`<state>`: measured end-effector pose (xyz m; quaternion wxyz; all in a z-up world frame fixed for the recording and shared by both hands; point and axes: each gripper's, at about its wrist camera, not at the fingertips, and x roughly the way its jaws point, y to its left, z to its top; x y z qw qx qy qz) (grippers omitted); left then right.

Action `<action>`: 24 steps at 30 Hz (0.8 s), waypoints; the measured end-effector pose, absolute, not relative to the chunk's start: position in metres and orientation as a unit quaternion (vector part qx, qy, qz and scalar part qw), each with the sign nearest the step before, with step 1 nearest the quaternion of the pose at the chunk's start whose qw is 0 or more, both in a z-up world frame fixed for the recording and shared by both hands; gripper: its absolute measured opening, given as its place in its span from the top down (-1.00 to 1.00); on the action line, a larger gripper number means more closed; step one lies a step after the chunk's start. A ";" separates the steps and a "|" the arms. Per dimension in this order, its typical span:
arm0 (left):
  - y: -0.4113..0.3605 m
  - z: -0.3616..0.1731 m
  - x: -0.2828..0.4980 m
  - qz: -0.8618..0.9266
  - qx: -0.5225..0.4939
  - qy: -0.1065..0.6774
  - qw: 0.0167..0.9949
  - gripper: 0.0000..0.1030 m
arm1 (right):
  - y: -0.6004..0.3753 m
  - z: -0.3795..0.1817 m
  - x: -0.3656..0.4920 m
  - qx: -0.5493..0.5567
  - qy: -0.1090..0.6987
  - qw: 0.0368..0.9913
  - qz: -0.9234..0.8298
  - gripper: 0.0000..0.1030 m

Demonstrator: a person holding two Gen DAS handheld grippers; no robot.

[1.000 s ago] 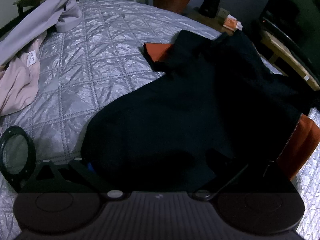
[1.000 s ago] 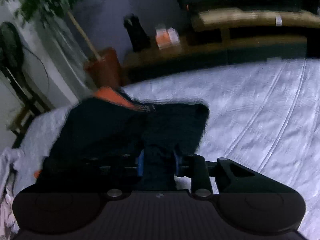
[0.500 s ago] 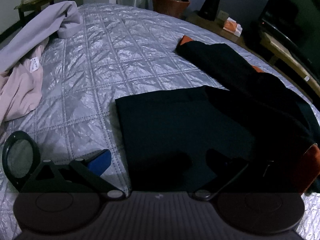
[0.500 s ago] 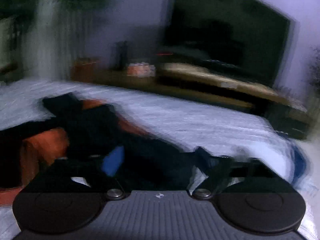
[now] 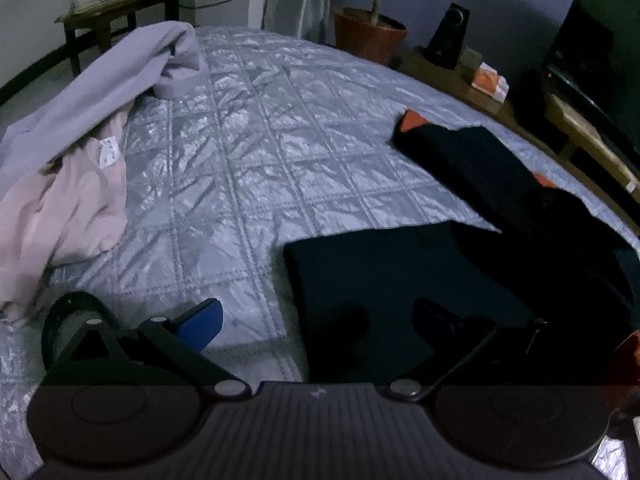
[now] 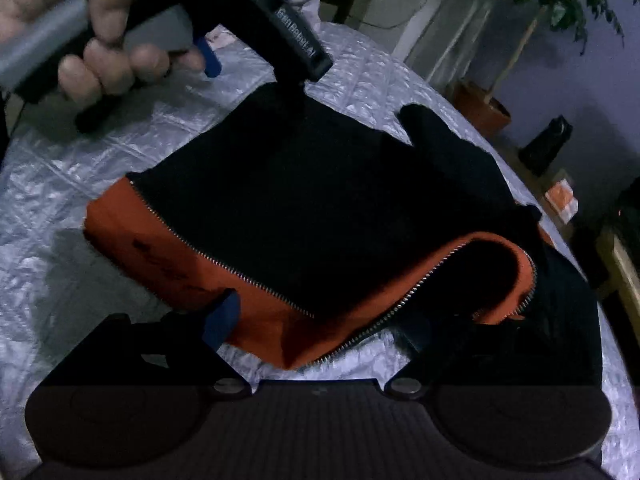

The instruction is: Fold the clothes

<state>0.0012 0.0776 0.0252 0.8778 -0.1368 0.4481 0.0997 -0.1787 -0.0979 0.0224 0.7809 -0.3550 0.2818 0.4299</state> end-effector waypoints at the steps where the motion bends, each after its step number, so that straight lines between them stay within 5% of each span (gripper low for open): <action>1: 0.081 0.027 0.001 0.102 -0.138 0.446 0.879 -0.95 | -0.095 0.022 -0.175 -0.342 0.283 0.785 0.431 -0.42; 5: 0.095 0.028 0.000 0.122 -0.157 0.438 0.877 -0.95 | -0.064 0.022 -0.167 -0.310 0.286 0.799 0.428 0.49; 9: 0.105 0.039 -0.006 0.154 -0.151 0.403 0.890 -0.94 | -0.029 0.021 -0.153 -0.193 0.329 0.816 0.435 0.55; 13: 0.116 0.039 -0.005 0.157 -0.160 0.407 0.885 -0.95 | -0.029 0.028 -0.159 -0.115 0.352 0.786 0.495 0.11; 15: 0.120 0.036 -0.003 0.153 -0.166 0.418 0.880 -0.94 | -0.038 0.036 -0.161 -0.109 0.345 0.790 0.494 -0.49; 20: 0.123 0.033 0.002 0.140 -0.163 0.430 0.877 -0.95 | -0.105 0.068 -0.142 0.020 0.316 0.854 0.413 -0.58; 24: 0.115 0.020 0.006 0.117 -0.177 0.461 0.862 -0.95 | -0.130 0.064 -0.125 -0.037 0.344 0.894 0.284 -0.51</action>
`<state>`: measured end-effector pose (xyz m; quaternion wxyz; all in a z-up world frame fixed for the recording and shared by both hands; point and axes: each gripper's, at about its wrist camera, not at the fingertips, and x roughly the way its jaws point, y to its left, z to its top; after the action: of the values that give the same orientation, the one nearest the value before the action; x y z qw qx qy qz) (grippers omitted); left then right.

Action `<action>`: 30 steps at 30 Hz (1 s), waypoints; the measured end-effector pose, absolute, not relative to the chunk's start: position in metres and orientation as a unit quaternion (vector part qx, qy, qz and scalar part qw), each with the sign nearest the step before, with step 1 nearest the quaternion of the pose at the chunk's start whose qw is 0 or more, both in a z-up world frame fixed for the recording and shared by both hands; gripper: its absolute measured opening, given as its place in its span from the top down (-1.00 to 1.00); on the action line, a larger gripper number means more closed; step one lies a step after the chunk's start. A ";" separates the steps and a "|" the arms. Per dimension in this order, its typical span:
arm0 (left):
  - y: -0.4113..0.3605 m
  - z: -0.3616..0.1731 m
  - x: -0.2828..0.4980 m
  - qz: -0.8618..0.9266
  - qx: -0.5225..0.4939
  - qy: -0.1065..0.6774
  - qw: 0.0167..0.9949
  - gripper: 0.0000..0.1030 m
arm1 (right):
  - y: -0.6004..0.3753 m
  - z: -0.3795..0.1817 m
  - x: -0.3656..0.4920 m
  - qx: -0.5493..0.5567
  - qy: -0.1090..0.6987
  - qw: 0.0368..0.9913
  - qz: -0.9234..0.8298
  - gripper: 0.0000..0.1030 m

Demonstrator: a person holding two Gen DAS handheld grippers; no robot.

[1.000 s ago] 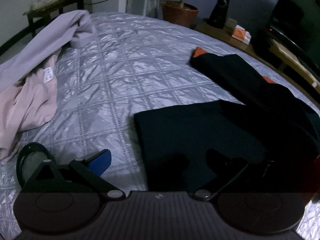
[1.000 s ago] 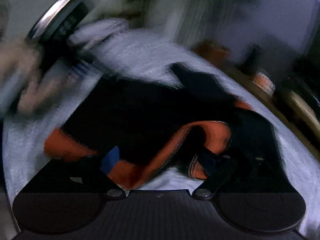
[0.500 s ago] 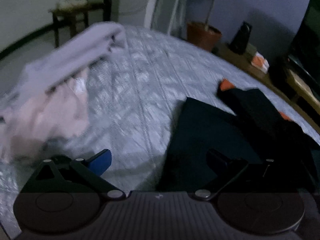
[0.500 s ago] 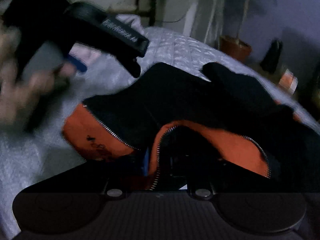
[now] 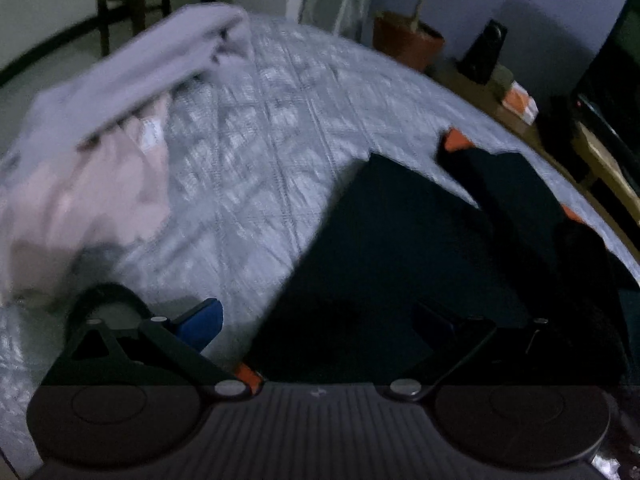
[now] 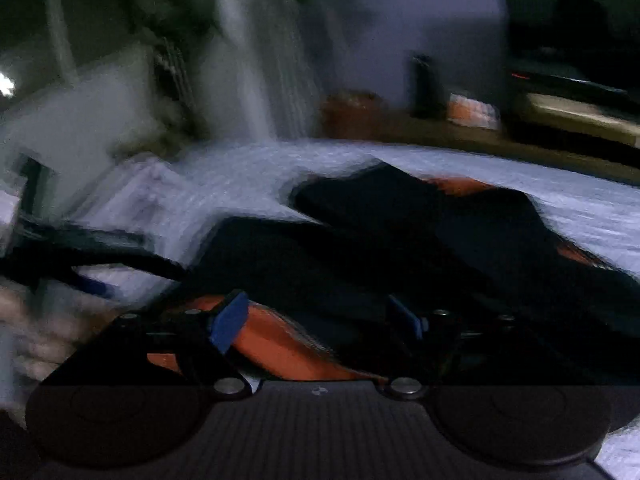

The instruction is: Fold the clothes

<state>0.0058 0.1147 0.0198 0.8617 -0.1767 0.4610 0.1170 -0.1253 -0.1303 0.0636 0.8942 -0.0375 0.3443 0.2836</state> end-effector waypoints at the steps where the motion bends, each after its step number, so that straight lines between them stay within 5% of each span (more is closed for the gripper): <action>1: 0.110 0.018 0.007 0.113 -0.173 0.465 0.861 -0.95 | -0.131 0.056 -0.123 -0.076 0.353 0.897 0.256 -0.49; 5: 0.093 0.014 0.009 0.107 -0.143 0.473 0.863 -0.95 | -0.147 0.030 -0.117 -0.121 0.405 0.876 0.231 -0.36; 12: 0.083 0.002 0.015 0.123 -0.119 0.499 0.849 -0.97 | -0.193 0.043 -0.122 -0.138 0.483 0.828 0.250 -0.44; 15: 0.076 0.004 0.015 0.124 -0.108 0.494 0.854 -0.98 | -0.257 0.067 -0.113 -0.026 0.430 0.888 0.161 -0.77; 26: 0.053 0.017 0.013 0.126 -0.070 0.445 0.884 -0.95 | -0.358 0.024 -0.066 0.175 0.366 0.914 0.008 -0.56; 28: 0.049 0.009 0.016 0.113 -0.076 0.465 0.875 -0.96 | -0.360 0.018 -0.062 0.201 0.379 0.903 0.019 -0.35; 29: 0.048 0.005 0.017 0.108 -0.079 0.477 0.869 -0.96 | -0.356 0.019 -0.060 0.193 0.384 0.902 0.032 0.21; 30: 0.046 0.002 0.018 0.109 -0.075 0.485 0.864 -0.99 | -0.354 0.018 -0.057 0.190 0.389 0.901 0.035 0.28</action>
<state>0.0184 0.0462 0.0017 0.8643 -0.0752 0.4853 0.1090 -0.0566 -0.3536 0.0183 0.9008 0.1902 0.3888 0.0346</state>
